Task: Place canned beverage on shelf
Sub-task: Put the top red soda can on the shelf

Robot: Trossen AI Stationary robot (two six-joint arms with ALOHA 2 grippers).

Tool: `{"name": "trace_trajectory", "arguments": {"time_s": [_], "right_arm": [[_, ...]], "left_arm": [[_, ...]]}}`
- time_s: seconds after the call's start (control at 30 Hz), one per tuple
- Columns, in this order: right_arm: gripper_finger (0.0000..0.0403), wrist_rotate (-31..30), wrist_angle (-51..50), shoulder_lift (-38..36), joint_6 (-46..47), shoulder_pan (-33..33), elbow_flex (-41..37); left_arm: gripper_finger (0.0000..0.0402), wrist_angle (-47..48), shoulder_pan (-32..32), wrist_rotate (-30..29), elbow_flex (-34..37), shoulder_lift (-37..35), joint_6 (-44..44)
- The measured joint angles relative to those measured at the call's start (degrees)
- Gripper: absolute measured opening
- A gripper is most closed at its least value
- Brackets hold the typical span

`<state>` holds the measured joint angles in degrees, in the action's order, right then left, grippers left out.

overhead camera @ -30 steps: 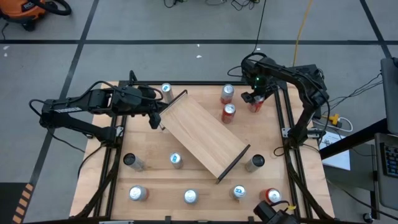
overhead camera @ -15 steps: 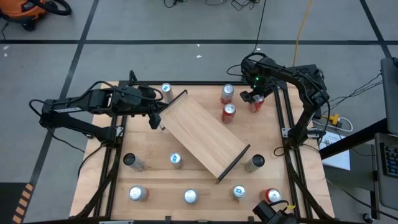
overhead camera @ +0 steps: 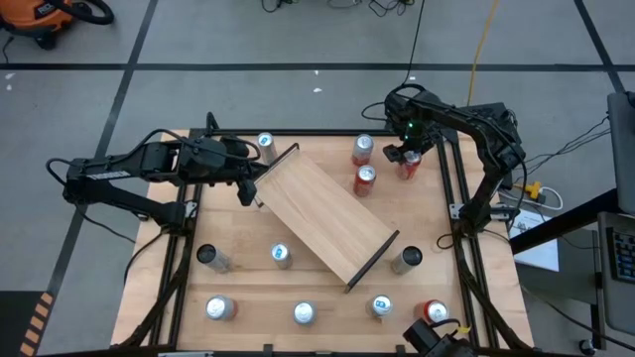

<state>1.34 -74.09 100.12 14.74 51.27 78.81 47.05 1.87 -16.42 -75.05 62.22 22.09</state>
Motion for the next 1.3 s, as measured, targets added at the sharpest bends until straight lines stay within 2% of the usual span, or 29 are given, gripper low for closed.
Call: {"name": "trace_trajectory", "arguments": {"time_s": [0.13, 0.3, 0.67, 0.97, 1.3], "right_arm": [[0.0269, 0.04, -0.73, 0.0, -0.02, 0.0, 0.02], [0.0275, 0.44, -2.2, -0.44, -0.02, -0.05, -0.04], [0.0275, 4.73, -2.45, -10.23, 3.7, -2.78, -0.04], [0.0274, 10.76, -0.99, -19.26, 10.37, -8.38, -0.04], [0.0274, 12.2, -0.39, -24.37, 12.21, -14.61, -0.04]], "left_arm": [[0.0, 0.0, 0.02, -0.05, 0.0, 0.0, 0.0], [0.0, 0.02, 0.02, -0.16, 0.0, 0.0, 0.0], [0.0, 0.09, 0.04, -2.78, 0.0, 0.04, -0.03], [0.0, 0.07, 0.07, -4.8, 0.0, 0.04, -0.07], [0.0, -0.01, 0.02, -6.58, 0.0, 0.04, -0.22]]}}
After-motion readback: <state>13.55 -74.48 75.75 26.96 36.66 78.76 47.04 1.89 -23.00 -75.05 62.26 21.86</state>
